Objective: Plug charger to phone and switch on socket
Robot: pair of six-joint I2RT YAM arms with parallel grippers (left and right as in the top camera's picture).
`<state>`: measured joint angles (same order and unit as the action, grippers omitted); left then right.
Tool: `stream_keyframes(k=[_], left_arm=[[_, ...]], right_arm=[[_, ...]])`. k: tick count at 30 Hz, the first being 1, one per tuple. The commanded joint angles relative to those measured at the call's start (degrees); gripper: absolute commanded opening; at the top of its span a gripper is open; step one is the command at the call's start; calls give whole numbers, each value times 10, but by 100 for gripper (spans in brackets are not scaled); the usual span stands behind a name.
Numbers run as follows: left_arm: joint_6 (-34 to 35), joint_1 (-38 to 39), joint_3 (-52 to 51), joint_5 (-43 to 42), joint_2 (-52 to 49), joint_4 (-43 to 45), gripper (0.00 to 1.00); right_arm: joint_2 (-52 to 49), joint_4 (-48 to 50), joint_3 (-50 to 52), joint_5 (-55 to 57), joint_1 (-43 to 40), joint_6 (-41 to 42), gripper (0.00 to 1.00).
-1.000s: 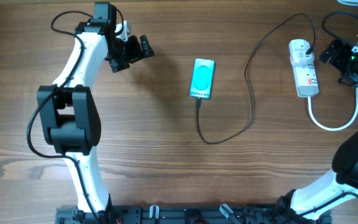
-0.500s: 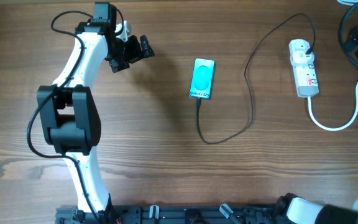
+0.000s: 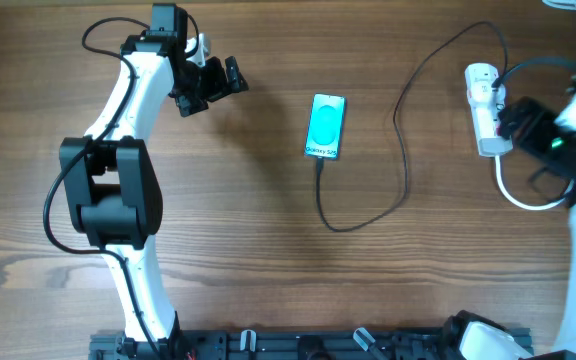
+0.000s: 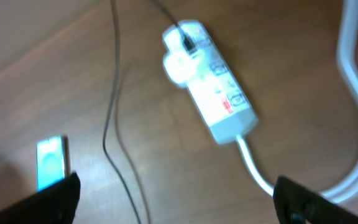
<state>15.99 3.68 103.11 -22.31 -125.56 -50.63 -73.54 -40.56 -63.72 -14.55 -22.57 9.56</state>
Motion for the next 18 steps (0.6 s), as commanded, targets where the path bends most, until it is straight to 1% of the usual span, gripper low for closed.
stream_keyframes(k=[1, 2, 3, 4, 6, 8, 11, 12, 13, 14, 15, 18], left_arm=[[-1, -2, 0, -1, 7, 0, 100], [-1, -2, 0, -1, 7, 0, 100], [-1, -2, 0, -1, 7, 0, 100], [-1, -2, 0, -1, 7, 0, 100], [-1, -2, 0, -1, 7, 0, 100], [-1, -2, 0, -1, 7, 0, 100], [-1, -2, 0, -1, 7, 0, 100], [-1, -2, 0, -1, 7, 0, 100], [-1, -2, 0, -1, 7, 0, 100], [-1, -2, 0, -1, 7, 0, 100], [-1, -2, 0, -1, 7, 0, 100], [-1, -2, 0, -1, 7, 0, 100]], right_arm=[[38, 133, 148, -78, 41, -23, 100], [46, 196, 195, -119, 54, -47, 100], [58, 294, 263, -175, 75, -75, 100], [68, 347, 303, -192, 92, -82, 100], [92, 434, 376, -191, 126, -81, 100], [120, 474, 428, -183, 141, -81, 100], [163, 531, 502, -163, 143, -81, 100], [184, 572, 536, -163, 143, -81, 100], [216, 640, 585, -163, 143, -81, 100], [272, 680, 634, -161, 143, -97, 100], [298, 658, 634, -153, 143, -98, 99], [398, 542, 634, -120, 143, -95, 100]])
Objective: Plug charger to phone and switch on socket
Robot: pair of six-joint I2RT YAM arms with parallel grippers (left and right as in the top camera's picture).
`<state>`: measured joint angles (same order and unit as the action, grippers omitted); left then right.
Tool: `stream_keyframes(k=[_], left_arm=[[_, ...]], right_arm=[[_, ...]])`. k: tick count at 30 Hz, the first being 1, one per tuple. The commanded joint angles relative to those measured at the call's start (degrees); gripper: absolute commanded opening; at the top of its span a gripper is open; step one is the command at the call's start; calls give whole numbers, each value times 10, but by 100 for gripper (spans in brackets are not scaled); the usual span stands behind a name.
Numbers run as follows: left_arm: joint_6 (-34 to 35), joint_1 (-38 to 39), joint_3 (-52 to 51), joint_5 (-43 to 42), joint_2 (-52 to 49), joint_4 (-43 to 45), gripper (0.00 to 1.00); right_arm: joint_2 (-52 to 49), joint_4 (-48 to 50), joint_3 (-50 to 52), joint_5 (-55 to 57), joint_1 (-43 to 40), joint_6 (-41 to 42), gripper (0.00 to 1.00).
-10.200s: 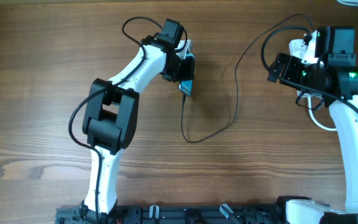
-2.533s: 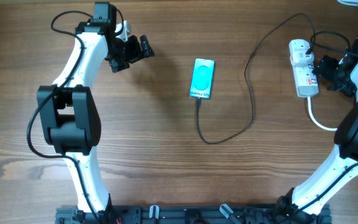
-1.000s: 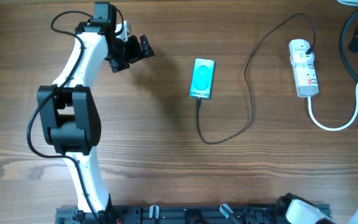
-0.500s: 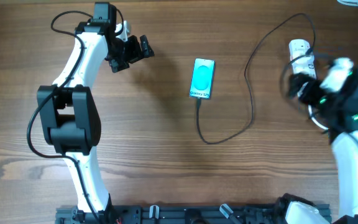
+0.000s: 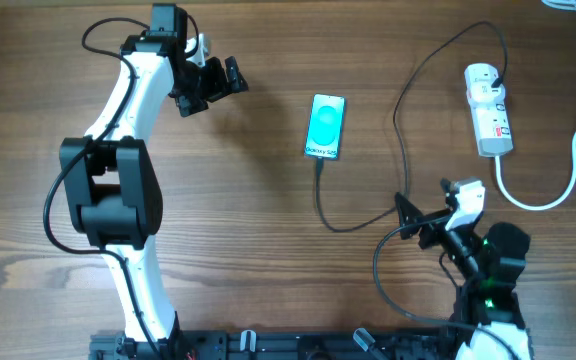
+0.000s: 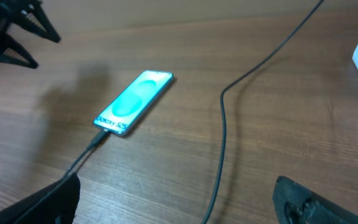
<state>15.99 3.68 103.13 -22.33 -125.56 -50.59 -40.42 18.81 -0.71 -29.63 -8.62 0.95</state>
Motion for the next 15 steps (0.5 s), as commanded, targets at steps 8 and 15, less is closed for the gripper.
stream_keyframes(k=[8, 15], left_arm=[[-1, -2, 0, -1, 7, 0, 100], [-1, -2, 0, -1, 7, 0, 100]], right_arm=[[227, -170, 4, 72, 3, -9, 100], [227, -170, 4, 72, 3, -9, 100]])
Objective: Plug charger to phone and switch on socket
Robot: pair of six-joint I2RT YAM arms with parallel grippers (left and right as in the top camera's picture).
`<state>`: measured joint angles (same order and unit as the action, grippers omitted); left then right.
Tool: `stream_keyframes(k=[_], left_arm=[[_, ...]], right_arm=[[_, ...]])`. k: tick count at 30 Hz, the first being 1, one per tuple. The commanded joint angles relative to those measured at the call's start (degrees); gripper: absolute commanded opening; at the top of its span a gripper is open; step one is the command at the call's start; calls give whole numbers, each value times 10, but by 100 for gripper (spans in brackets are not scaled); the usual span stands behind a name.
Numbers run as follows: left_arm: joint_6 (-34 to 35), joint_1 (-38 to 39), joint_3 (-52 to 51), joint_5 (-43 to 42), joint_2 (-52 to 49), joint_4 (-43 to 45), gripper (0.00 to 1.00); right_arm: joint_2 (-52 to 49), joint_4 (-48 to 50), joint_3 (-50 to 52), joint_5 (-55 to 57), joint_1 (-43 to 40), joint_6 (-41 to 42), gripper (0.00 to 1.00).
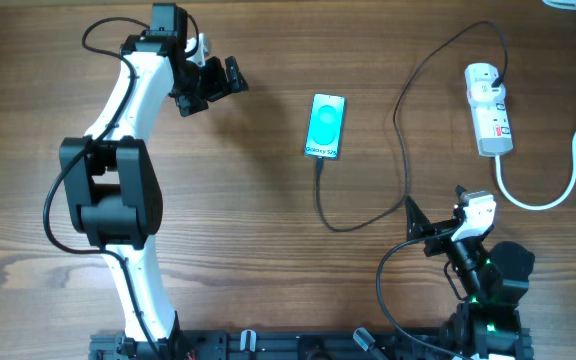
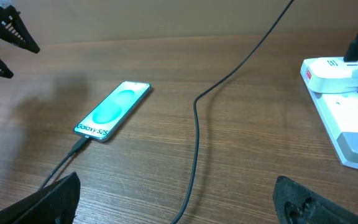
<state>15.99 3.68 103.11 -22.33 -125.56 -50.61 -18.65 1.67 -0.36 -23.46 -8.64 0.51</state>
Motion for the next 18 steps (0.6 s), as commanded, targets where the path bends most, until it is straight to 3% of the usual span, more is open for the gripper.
stream_keyframes(k=[1, 8, 18], left_arm=[[-1, -2, 0, -1, 7, 0, 100], [-1, -2, 0, -1, 7, 0, 100], [-1, 7, 0, -1, 27, 0, 100]], right_arm=[[14, 1, 1, 10, 0, -5, 100], [179, 1, 1, 10, -5, -5, 100], [178, 1, 1, 10, -4, -5, 100]])
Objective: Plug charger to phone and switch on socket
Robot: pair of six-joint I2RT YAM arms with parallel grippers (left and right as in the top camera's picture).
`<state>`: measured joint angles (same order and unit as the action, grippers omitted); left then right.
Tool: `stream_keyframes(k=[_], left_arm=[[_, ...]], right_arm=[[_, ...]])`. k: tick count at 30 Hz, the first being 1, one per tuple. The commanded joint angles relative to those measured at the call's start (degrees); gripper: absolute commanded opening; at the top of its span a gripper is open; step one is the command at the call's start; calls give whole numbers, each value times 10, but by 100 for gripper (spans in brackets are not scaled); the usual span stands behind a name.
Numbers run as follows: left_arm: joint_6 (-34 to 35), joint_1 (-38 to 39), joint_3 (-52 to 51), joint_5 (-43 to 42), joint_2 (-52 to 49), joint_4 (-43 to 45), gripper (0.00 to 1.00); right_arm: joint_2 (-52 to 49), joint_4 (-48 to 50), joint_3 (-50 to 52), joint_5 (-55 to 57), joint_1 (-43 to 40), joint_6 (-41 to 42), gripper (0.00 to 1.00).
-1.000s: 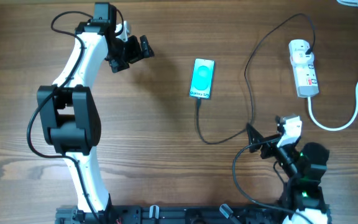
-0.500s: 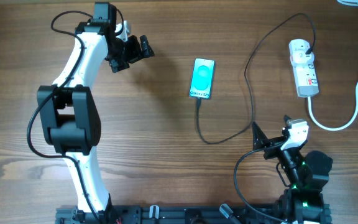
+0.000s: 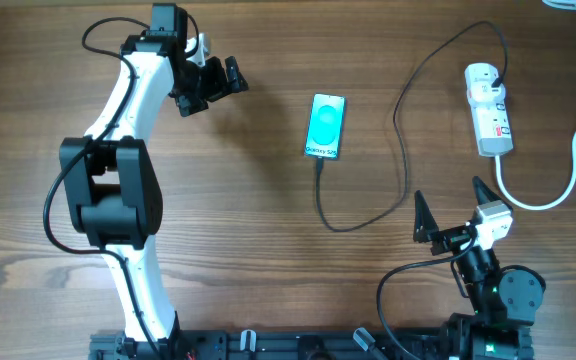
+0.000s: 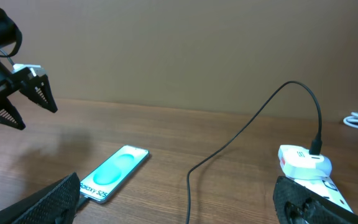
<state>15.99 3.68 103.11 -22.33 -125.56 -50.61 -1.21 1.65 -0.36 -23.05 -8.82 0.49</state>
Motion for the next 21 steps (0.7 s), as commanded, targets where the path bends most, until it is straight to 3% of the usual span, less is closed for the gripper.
stream_keyframes(k=[1, 5, 14, 17, 21], left_arm=[[-1, 11, 0, -1, 55, 0, 100], [-1, 14, 0, -1, 176, 0, 100], [-25, 13, 0, 27, 612, -10, 100], [-38, 14, 0, 97, 710, -53, 100], [-38, 3, -31, 169, 799, -180, 100]], right_arm=[[4, 1, 1, 6, -2, -5, 100], [4, 2, 1, 6, -2, -5, 100], [4, 1, 1, 6, -2, -4, 100], [4, 1, 1, 6, -2, -5, 100], [4, 1, 1, 6, -2, -5, 100]])
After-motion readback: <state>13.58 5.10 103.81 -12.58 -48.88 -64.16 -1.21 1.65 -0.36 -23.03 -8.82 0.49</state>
